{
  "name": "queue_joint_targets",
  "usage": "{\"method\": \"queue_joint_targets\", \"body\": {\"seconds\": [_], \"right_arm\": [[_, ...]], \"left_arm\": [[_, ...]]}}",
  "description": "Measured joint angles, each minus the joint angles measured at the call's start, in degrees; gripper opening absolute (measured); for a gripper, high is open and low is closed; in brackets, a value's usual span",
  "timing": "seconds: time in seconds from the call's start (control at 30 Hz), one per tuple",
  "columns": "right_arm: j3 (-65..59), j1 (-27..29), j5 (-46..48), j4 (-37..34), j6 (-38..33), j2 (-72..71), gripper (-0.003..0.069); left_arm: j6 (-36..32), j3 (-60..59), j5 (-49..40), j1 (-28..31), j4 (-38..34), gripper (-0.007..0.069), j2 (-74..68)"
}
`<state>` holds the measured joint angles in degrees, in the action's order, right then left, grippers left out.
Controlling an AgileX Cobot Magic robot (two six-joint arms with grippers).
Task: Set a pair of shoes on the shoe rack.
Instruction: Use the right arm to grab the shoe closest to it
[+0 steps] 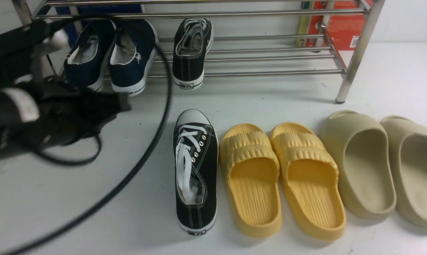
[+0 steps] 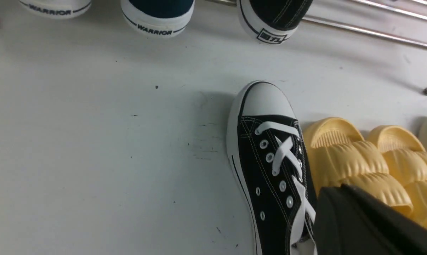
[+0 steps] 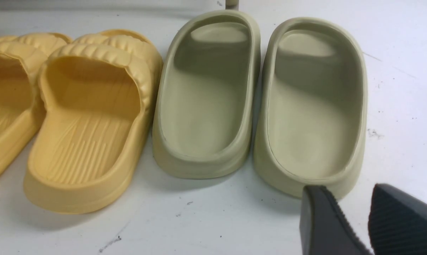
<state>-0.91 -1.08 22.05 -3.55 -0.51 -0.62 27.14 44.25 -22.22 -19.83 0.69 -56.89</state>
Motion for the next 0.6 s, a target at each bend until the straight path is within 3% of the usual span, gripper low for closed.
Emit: {"method": "queue_joint_targets", "body": {"seconds": [0.23, 0.6], "right_arm": [[0.0, 0.0, 0.0, 0.0, 0.0, 0.0, 0.0239], [0.0, 0.0, 0.0, 0.0, 0.0, 0.0, 0.0239]], "left_arm": [[0.0, -18.3, 3.0, 0.0, -0.2, -0.0013, 27.5], [0.0, -29.6, 2.5, 0.0, -0.2, -0.0013, 41.6]]}}
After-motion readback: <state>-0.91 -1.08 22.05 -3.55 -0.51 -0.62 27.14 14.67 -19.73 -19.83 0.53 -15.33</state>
